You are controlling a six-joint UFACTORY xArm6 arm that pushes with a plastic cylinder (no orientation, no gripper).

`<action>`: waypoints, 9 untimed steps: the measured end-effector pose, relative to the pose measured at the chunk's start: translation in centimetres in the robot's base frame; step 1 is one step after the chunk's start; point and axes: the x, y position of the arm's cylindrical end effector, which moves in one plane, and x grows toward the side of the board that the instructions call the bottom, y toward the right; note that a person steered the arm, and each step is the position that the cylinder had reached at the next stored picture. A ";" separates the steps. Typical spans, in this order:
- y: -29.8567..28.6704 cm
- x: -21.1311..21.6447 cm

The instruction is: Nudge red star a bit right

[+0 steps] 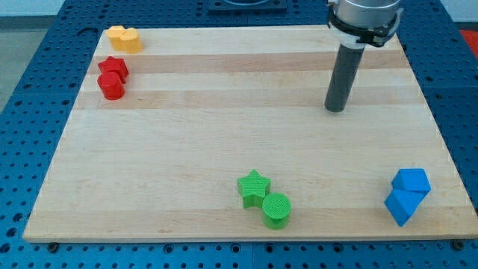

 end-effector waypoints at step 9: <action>-44.1 -4.9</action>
